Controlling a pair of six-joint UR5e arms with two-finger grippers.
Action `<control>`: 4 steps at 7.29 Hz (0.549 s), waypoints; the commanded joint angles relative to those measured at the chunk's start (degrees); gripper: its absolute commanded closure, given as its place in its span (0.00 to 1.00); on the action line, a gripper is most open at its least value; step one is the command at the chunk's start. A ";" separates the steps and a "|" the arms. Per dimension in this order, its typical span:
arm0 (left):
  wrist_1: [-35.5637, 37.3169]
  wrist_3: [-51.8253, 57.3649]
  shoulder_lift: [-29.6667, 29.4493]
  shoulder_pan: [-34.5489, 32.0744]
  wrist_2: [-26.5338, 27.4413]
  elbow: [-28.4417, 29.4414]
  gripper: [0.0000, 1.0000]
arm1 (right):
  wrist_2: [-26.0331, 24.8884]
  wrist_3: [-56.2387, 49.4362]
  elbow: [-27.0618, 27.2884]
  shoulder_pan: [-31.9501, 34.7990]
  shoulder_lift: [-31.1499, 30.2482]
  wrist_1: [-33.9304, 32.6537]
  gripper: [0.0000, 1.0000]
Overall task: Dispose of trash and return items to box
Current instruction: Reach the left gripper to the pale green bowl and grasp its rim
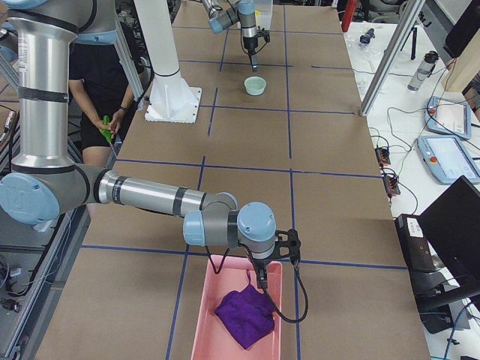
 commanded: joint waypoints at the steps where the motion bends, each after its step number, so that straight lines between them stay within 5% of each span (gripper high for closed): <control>1: 0.65 -0.52 -1.69 1.06 1.21 3.29 0.06 | 1.49 6.64 2.71 -3.48 0.29 -0.04 0.00; 3: 0.48 -0.44 -2.57 1.06 1.21 6.28 0.12 | 1.57 7.81 4.91 -4.72 0.29 -0.04 0.00; 4: -0.05 -0.44 -2.66 1.49 1.21 6.47 0.26 | 1.23 8.59 5.19 -5.42 0.29 -0.13 0.00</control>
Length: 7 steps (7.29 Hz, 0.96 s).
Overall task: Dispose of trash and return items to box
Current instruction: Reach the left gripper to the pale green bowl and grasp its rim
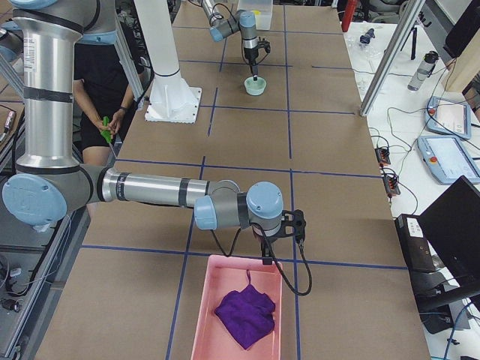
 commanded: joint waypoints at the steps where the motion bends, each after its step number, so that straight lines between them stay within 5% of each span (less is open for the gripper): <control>1: -0.55 0.00 -0.22 0.43 0.02 1.09 0.49 | -0.49 1.12 0.88 -1.18 0.01 0.00 0.00; 2: -0.55 0.00 -0.22 0.43 0.02 1.01 0.86 | -0.50 1.12 0.88 -1.18 0.01 -0.09 0.00; 3: -0.55 0.09 -0.14 0.95 0.02 1.44 1.00 | -1.37 1.12 0.88 -1.27 0.01 0.00 0.00; 5: -0.47 0.01 -0.22 1.31 -0.16 0.40 1.00 | -3.21 1.12 0.88 -1.62 0.01 0.00 0.00; 7: 5.55 0.35 0.13 -1.48 -1.73 -8.36 1.00 | -3.40 1.12 0.88 -1.62 0.44 0.00 0.00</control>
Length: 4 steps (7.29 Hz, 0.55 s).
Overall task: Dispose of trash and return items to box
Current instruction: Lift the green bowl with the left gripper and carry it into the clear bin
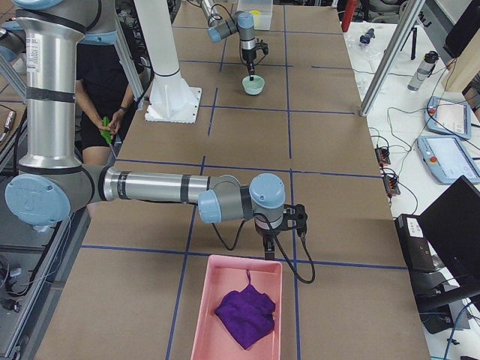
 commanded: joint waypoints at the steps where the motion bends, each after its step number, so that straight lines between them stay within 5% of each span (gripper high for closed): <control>1: 8.14 0.53 -0.10 -4.75 -3.14 -6.68 1.00 | -0.26 -0.09 -0.09 -0.13 0.11 0.00 0.00; 4: 8.44 12.52 2.08 -13.98 -6.47 -7.14 1.00 | -0.80 -0.79 -0.36 -0.22 0.11 -0.52 0.00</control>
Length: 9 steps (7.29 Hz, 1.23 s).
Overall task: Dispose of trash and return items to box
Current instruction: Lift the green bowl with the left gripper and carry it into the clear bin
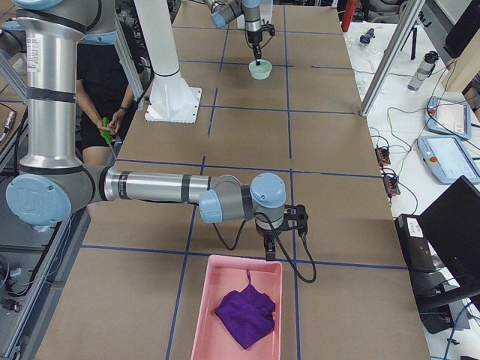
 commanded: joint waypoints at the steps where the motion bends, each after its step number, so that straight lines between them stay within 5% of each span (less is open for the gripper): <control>1: 0.21 10.88 2.81 -6.95 -5.26 -0.16 1.00 | 0.63 -0.09 0.61 -0.03 0.14 -1.24 0.00; 3: 0.12 17.75 5.01 -11.52 -7.21 -0.16 1.00 | 3.53 -0.88 4.99 1.02 0.06 -9.14 0.00; 7: -0.06 38.81 11.78 -25.13 -14.94 1.76 1.00 | 3.80 -6.94 4.48 3.84 0.14 -13.03 0.00; 9: -0.15 53.13 15.20 -34.44 -20.45 7.89 1.00 | 5.01 -7.04 4.40 5.94 -0.55 -12.85 0.00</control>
